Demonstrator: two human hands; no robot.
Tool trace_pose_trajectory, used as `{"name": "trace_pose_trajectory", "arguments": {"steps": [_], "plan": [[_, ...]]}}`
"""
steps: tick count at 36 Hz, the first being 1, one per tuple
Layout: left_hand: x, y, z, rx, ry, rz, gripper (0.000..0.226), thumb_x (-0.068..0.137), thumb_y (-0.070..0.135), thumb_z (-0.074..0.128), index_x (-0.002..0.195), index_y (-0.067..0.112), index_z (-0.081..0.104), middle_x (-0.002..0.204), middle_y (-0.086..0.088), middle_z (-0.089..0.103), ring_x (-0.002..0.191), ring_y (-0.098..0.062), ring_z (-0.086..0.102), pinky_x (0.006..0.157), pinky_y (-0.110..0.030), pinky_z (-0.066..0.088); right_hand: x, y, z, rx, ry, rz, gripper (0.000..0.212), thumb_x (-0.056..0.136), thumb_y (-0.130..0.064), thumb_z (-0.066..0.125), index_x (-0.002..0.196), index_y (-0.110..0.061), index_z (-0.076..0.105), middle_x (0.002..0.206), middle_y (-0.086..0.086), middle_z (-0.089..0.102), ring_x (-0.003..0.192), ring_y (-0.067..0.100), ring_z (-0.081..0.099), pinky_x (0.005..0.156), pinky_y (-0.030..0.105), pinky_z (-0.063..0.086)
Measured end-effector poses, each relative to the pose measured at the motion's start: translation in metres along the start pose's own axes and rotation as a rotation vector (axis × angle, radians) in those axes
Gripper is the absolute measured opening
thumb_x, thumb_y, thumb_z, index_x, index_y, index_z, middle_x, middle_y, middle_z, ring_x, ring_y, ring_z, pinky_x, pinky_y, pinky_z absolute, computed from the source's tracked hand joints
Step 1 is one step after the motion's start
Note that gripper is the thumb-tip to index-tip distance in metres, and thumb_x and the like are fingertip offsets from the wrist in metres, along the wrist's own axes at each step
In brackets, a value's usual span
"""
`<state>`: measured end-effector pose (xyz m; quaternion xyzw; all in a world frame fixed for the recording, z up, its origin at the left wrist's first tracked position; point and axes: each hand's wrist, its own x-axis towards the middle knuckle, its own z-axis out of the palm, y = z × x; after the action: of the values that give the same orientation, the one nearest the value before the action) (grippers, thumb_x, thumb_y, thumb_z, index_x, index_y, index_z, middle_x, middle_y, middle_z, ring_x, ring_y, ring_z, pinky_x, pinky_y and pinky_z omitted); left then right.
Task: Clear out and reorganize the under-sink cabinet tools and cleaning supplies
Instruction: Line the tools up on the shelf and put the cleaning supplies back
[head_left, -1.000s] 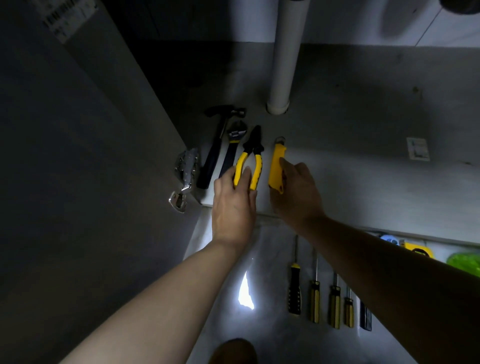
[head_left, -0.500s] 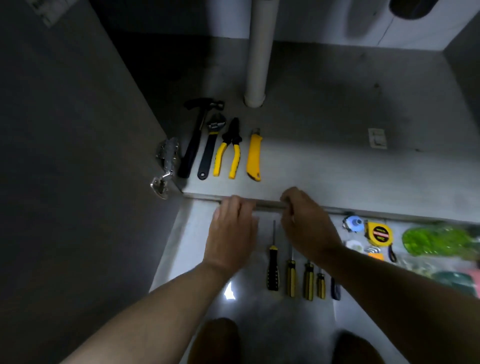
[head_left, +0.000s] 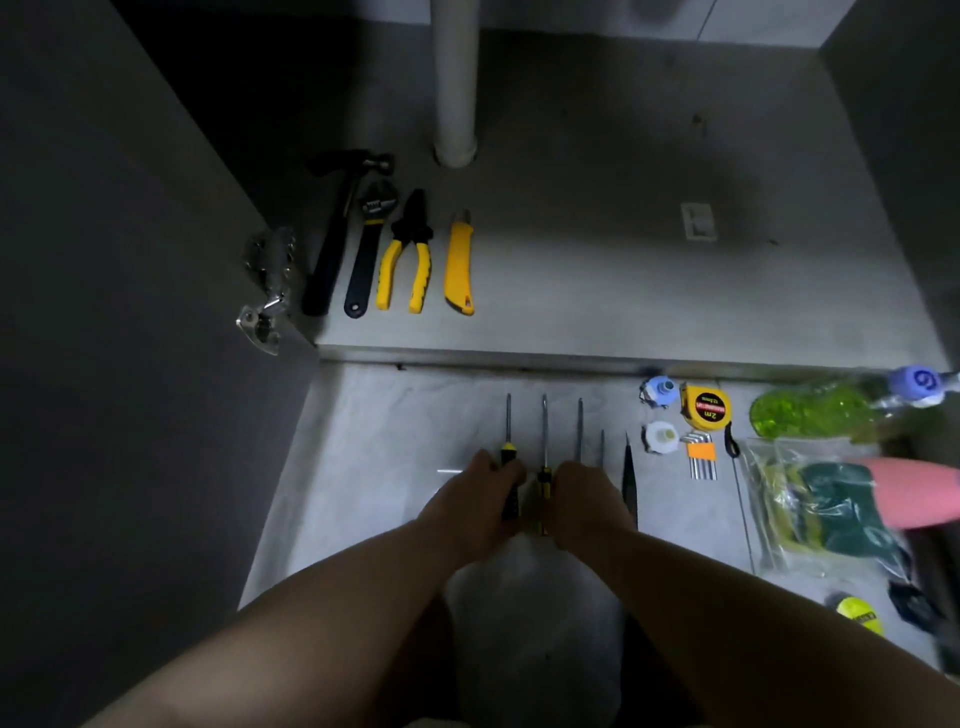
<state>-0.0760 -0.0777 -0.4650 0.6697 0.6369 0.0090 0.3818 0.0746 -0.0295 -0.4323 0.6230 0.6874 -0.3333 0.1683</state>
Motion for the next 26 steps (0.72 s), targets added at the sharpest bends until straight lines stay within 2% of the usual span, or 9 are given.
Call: {"name": "trace_pose_trajectory", "arguments": {"steps": [4, 9, 11, 13, 16, 18, 20, 23, 26], "plan": [[-0.002, -0.007, 0.0, 0.053, -0.044, 0.024, 0.064, 0.087, 0.032, 0.074, 0.141, 0.024, 0.04, 0.128, -0.011, 0.042, 0.1, -0.035, 0.062, 0.082, -0.034, 0.05, 0.002, -0.008, 0.009, 0.027, 0.084, 0.047, 0.014, 0.097, -0.018, 0.057, 0.107, -0.011, 0.063, 0.105, 0.008, 0.068, 0.096, 0.024, 0.068, 0.076, 0.029, 0.054], [-0.007, -0.014, 0.002, 0.125, -0.067, 0.013, 0.058, 0.09, 0.021, 0.07, 0.14, 0.022, 0.041, 0.129, -0.01, 0.043, 0.1, -0.032, 0.063, 0.084, -0.036, 0.053, 0.001, -0.012, 0.017, 0.03, 0.104, 0.102, 0.019, 0.094, -0.015, 0.057, 0.111, -0.01, 0.066, 0.109, 0.01, 0.068, 0.102, 0.028, 0.068, 0.08, 0.034, 0.055], [-0.011, -0.017, 0.001, 0.134, -0.074, 0.03, 0.059, 0.089, 0.024, 0.071, 0.141, 0.024, 0.042, 0.129, -0.009, 0.044, 0.102, -0.03, 0.062, 0.087, -0.034, 0.053, 0.003, -0.014, 0.018, 0.047, 0.083, 0.116, 0.018, 0.093, -0.013, 0.057, 0.108, -0.01, 0.067, 0.106, 0.011, 0.069, 0.1, 0.028, 0.069, 0.076, 0.033, 0.055], [-0.015, -0.02, 0.0, 0.138, -0.075, 0.05, 0.063, 0.088, 0.03, 0.073, 0.142, 0.026, 0.041, 0.13, -0.006, 0.046, 0.107, -0.027, 0.061, 0.091, -0.034, 0.053, 0.006, -0.013, 0.019, 0.067, 0.054, 0.13, 0.009, 0.092, -0.016, 0.061, 0.097, -0.009, 0.066, 0.098, 0.01, 0.069, 0.09, 0.024, 0.069, 0.065, 0.026, 0.05], [-0.024, -0.022, -0.007, 0.142, -0.067, 0.081, 0.066, 0.085, 0.037, 0.074, 0.143, 0.029, 0.042, 0.13, -0.002, 0.048, 0.112, -0.025, 0.058, 0.094, -0.038, 0.052, 0.007, -0.011, 0.016, 0.1, -0.041, 0.111, 0.016, 0.087, -0.024, 0.069, 0.077, -0.014, 0.062, 0.075, 0.003, 0.063, 0.062, 0.013, 0.058, 0.049, 0.02, 0.042], [-0.031, -0.022, -0.013, 0.14, -0.054, 0.115, 0.066, 0.084, 0.041, 0.073, 0.143, 0.03, 0.044, 0.129, -0.001, 0.049, 0.113, -0.024, 0.057, 0.093, -0.039, 0.052, 0.007, -0.009, 0.014, 0.088, -0.131, 0.078, 0.016, 0.086, -0.025, 0.07, 0.083, -0.01, 0.071, 0.074, 0.005, 0.07, 0.064, 0.016, 0.066, 0.056, 0.023, 0.054], [-0.038, -0.019, -0.02, 0.158, -0.019, 0.144, 0.063, 0.084, 0.044, 0.071, 0.141, 0.032, 0.046, 0.126, 0.002, 0.05, 0.112, -0.021, 0.056, 0.09, -0.039, 0.052, 0.007, -0.007, 0.009, 0.155, -0.187, 0.072, 0.022, 0.086, -0.026, 0.072, 0.086, -0.004, 0.076, 0.075, 0.01, 0.075, 0.068, 0.021, 0.073, 0.069, 0.033, 0.062], [-0.048, -0.014, -0.033, 0.269, 0.078, 0.226, 0.061, 0.088, 0.045, 0.066, 0.144, 0.03, 0.047, 0.122, 0.002, 0.052, 0.109, -0.021, 0.055, 0.087, -0.038, 0.05, 0.002, -0.005, -0.011, 0.425, -0.303, 0.073, 0.031, 0.087, -0.03, 0.074, 0.088, 0.001, 0.073, 0.069, 0.013, 0.075, 0.066, 0.025, 0.075, 0.064, 0.033, 0.063], [-0.056, -0.004, -0.048, 0.313, 0.175, 0.329, 0.059, 0.089, 0.045, 0.065, 0.143, 0.025, 0.052, 0.119, -0.001, 0.057, 0.105, -0.023, 0.056, 0.086, -0.038, 0.049, -0.007, -0.001, -0.044, 0.474, -0.457, 0.018, 0.023, 0.088, -0.019, 0.073, 0.093, 0.003, 0.068, 0.075, 0.017, 0.075, 0.074, 0.031, 0.076, 0.066, 0.037, 0.063]]}}
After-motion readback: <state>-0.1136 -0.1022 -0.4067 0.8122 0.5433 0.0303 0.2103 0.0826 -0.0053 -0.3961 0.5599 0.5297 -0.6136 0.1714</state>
